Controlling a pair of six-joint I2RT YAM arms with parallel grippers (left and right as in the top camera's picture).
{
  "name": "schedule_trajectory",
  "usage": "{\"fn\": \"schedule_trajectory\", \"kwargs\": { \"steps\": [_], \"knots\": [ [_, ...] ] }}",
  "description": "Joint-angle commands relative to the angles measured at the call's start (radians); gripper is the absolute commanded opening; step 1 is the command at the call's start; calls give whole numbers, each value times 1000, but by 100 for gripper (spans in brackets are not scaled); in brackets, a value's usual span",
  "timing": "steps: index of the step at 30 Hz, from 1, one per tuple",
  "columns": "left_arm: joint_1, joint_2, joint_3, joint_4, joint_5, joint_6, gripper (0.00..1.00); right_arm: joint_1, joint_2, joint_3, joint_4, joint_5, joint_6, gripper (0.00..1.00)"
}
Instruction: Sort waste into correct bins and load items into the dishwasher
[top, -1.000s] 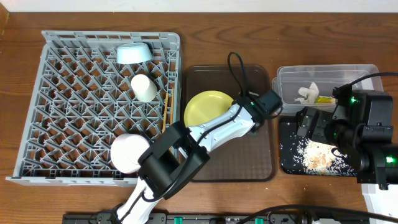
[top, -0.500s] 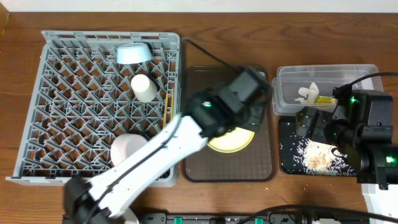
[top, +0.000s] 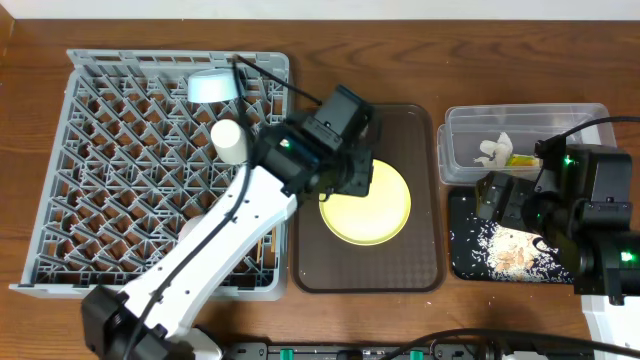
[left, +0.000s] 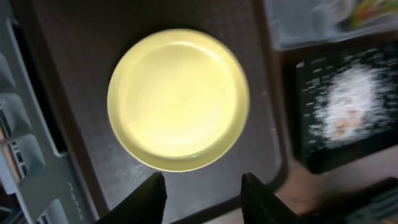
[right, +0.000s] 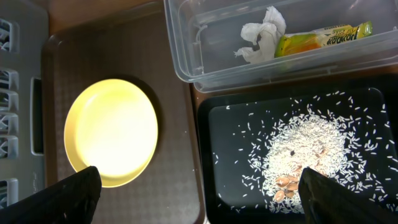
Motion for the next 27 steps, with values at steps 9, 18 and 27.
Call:
{"fn": "schedule_trajectory", "kwargs": {
  "steps": [9, 18, 27],
  "knots": [
    [-136, 266, -30, 169, -1, 29, 60, 1, -1, 3, -1, 9, 9, 99],
    [-171, 394, -30, 56, -311, -58, 58, 1, -1, 3, -1, 9, 9, 99],
    [-71, 388, -32, -28, -319, -63, 58, 1, -1, 3, -1, 9, 9, 99]
  ]
}}
